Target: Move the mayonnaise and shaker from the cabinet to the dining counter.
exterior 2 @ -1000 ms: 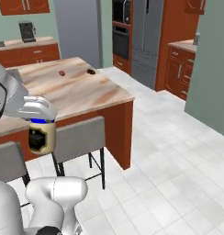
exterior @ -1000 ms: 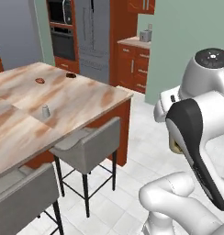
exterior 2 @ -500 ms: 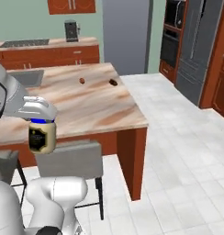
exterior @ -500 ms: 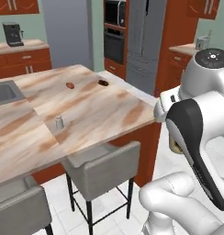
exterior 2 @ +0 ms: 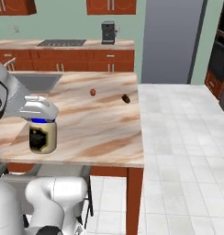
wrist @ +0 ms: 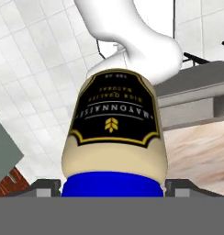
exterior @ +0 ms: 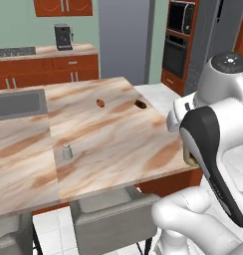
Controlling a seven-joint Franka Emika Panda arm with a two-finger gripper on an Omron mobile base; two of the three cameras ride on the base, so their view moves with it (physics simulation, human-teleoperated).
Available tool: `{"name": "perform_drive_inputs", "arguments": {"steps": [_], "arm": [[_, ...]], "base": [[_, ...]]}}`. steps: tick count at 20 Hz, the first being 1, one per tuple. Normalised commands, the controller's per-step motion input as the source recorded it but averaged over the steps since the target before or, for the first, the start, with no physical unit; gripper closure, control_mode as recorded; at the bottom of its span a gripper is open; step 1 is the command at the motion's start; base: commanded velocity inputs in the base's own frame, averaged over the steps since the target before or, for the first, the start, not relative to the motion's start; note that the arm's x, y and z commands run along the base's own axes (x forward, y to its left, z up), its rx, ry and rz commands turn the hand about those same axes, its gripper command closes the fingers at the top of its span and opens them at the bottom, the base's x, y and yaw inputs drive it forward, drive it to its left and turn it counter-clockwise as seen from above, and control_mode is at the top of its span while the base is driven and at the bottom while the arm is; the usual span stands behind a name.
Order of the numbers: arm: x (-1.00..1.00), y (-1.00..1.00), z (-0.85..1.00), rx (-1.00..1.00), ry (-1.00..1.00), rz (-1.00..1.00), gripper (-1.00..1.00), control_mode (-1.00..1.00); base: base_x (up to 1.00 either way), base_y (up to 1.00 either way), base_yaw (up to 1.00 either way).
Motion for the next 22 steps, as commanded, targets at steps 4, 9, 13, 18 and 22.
{"name": "perform_drive_inputs", "arguments": {"steps": [4, 9, 13, 18, 22], "arm": [[0.00, 0.00, 0.00, 0.00, 0.00, 0.00, 1.00, 1.00], [0.80, -0.01, -0.04, 0.09, 0.02, 0.27, 1.00, -1.00], [1.00, 0.00, -0.35, 0.03, 0.00, 0.28, 1.00, -1.00], [1.00, 0.05, -0.56, 0.00, 0.00, 0.20, 1.00, -1.00], [0.97, 0.14, -0.55, 0.00, 0.00, 0.15, 1.00, -1.00]], "base": [[0.98, -0.31, 0.39], [0.20, -0.02, 0.07], [0.00, 0.00, 0.00], [0.00, 0.00, 0.00], [0.00, 0.00, 0.00]]}}
